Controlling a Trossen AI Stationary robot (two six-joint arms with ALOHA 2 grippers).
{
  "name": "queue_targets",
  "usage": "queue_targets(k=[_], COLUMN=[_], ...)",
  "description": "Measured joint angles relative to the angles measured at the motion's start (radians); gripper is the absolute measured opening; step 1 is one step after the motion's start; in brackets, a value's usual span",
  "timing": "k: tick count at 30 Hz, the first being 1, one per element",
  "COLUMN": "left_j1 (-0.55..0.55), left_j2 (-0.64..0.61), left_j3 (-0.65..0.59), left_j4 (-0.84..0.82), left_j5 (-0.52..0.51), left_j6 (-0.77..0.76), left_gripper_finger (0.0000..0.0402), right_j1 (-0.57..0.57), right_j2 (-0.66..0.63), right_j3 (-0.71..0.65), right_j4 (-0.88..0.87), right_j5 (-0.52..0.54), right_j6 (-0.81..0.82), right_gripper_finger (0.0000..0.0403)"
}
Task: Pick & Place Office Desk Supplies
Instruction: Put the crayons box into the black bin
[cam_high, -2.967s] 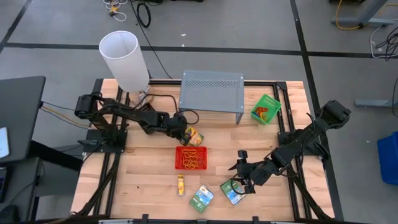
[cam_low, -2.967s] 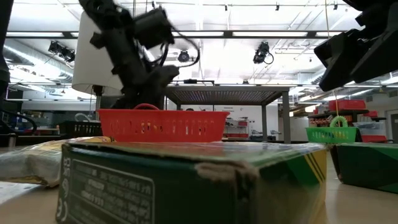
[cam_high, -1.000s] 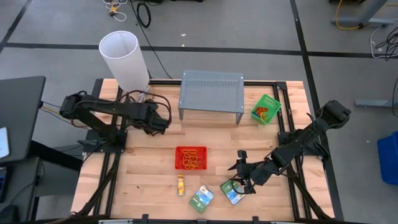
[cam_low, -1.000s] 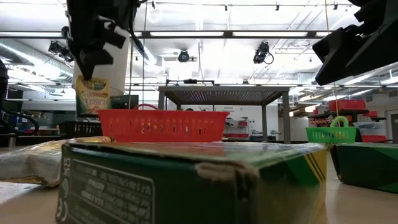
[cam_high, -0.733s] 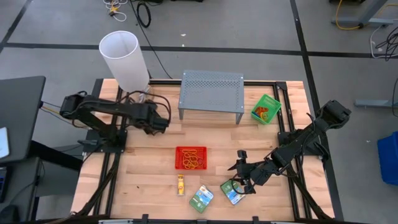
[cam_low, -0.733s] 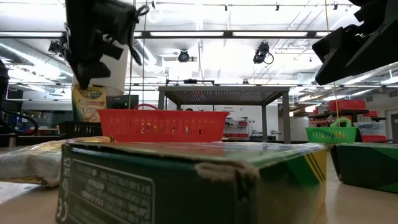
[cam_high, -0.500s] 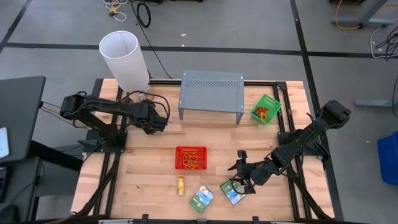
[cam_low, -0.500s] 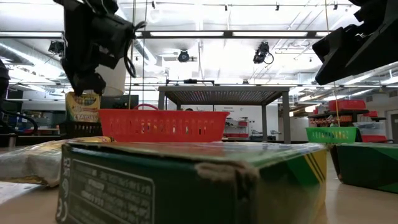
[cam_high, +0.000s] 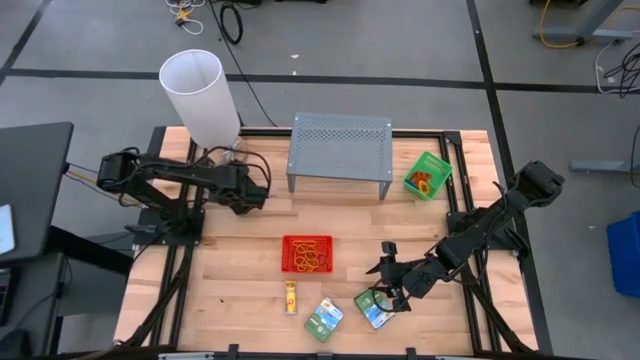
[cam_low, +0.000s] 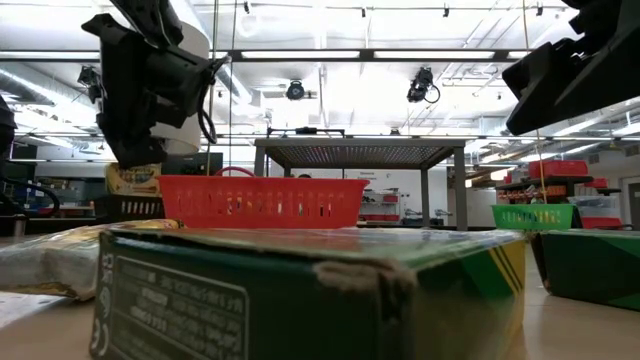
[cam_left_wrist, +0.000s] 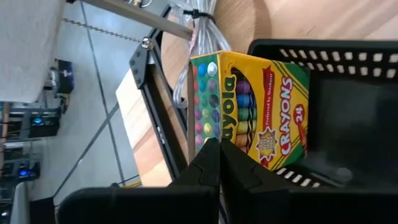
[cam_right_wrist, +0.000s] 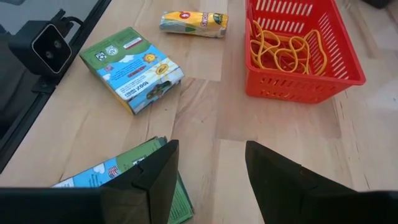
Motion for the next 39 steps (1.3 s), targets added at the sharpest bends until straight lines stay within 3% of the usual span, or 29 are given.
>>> queue_targets(k=[12,22,39], left_j1=[0.009,0.005,0.005], left_j2=[0.003,0.003,-0.007], left_j3=[-0.028,-0.028,-0.022], left_j4=[0.063,0.061,0.056], left_j5=[0.004,0.006,-0.061], left_j6=[0.035,0.039,0.034], left_gripper_finger=[0.0002,0.0041,0.0181], right_j1=[0.000,0.000,0.000], right_j2=[0.000,0.000,0.000], right_j3=[0.000,0.000,0.000], right_j4=[0.003,0.008,0.008], right_j5=[0.000,0.000,0.000], right_j6=[0.004,0.003,0.000], right_gripper_finger=[0.0194,0.0194,0.0194])
